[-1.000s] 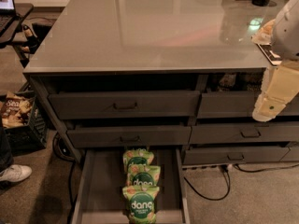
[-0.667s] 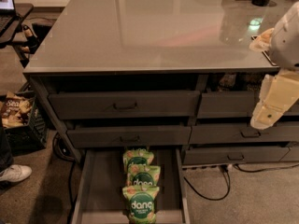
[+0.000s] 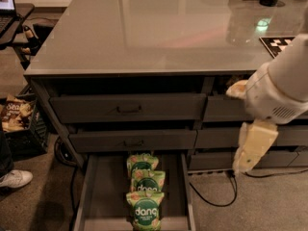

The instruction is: Pick green rice chip bag from bottom drawer and place on counter

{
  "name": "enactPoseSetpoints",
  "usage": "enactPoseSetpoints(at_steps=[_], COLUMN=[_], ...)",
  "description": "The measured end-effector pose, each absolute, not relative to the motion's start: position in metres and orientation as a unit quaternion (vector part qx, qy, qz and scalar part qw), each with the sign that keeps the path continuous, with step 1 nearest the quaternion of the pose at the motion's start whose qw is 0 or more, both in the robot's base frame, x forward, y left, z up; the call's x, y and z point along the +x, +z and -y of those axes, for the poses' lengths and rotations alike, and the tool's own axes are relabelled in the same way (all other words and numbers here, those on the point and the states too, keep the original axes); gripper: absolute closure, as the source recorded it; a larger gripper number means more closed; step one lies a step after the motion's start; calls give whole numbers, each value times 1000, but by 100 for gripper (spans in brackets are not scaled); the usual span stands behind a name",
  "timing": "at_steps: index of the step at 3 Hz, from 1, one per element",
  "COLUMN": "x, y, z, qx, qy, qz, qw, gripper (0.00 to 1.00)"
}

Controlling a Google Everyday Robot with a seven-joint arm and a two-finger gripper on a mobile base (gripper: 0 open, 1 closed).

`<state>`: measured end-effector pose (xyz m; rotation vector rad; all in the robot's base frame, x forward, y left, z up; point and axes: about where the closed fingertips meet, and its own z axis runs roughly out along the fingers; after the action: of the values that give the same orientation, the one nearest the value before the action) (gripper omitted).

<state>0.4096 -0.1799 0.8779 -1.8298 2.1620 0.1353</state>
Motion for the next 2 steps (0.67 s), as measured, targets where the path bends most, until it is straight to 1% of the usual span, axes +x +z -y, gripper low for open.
enactPoseSetpoints(at_steps=[1,2], x=[389,384], y=[828,822], z=[165,165], qx=[-638,-638], qy=[86,89], qz=[-757,-758], qw=[109,102], gripper=[0,0])
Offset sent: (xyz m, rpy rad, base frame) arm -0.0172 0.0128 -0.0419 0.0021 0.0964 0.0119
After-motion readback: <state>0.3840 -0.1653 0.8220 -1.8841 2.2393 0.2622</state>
